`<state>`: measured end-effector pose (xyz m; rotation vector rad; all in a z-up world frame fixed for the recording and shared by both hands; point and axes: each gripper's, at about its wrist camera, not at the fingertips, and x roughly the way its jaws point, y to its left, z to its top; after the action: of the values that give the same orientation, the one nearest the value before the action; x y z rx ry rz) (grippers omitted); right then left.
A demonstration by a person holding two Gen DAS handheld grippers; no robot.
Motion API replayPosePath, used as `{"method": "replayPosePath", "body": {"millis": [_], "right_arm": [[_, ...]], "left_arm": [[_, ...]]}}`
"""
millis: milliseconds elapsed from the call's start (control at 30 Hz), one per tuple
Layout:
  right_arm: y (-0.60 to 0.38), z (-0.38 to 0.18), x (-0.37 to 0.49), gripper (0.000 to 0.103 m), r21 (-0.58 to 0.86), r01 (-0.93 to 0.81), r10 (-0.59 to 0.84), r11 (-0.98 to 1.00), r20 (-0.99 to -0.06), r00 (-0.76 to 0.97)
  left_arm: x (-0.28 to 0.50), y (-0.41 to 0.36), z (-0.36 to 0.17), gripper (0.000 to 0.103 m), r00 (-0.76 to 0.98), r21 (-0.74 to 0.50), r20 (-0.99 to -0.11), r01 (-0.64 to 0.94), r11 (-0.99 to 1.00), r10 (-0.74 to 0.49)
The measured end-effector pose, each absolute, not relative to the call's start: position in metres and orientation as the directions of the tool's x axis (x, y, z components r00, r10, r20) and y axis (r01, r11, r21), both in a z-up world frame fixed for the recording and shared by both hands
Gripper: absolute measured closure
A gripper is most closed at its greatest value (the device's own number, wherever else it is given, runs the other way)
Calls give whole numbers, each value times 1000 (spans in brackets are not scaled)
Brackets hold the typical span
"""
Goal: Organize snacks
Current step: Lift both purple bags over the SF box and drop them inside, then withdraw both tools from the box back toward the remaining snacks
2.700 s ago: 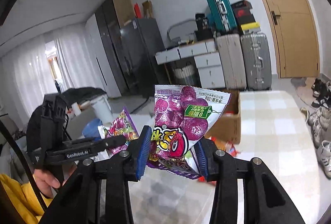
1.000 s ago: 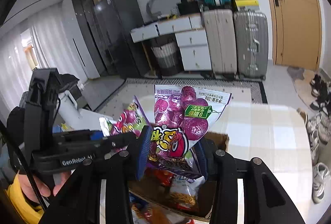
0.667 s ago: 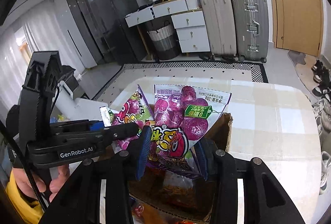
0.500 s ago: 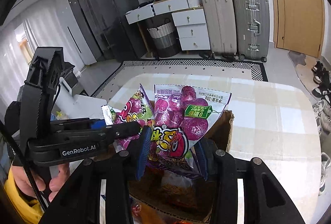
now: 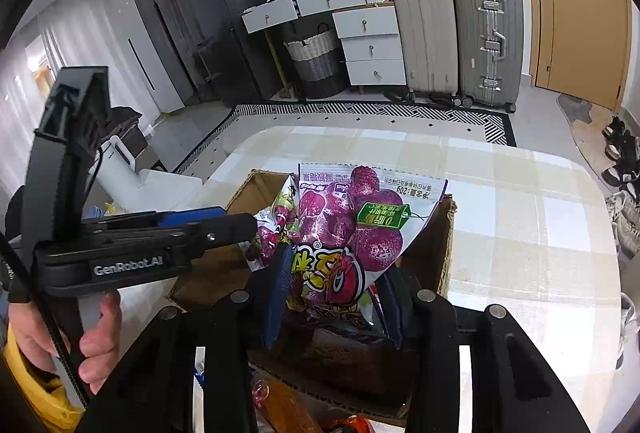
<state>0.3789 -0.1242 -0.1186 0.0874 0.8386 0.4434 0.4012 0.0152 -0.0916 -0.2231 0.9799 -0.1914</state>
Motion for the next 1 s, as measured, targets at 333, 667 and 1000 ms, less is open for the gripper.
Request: {"method": "replayPosePath", "body": {"millis": [333, 667, 1000], "right_arm": [[-111, -122, 387, 62, 211, -354, 387, 911, -731, 562], [-101, -118, 384, 54, 142, -358, 338, 923, -743, 578], [-114, -59, 333, 54, 151, -364, 372, 919, -639, 673]], "left_arm": [[371, 27, -66, 52, 592, -275, -766, 53, 960, -252], [338, 33, -47, 49, 597, -276, -763, 47, 960, -248], [276, 26, -13, 42, 640, -249, -732, 67, 966, -233]]}}
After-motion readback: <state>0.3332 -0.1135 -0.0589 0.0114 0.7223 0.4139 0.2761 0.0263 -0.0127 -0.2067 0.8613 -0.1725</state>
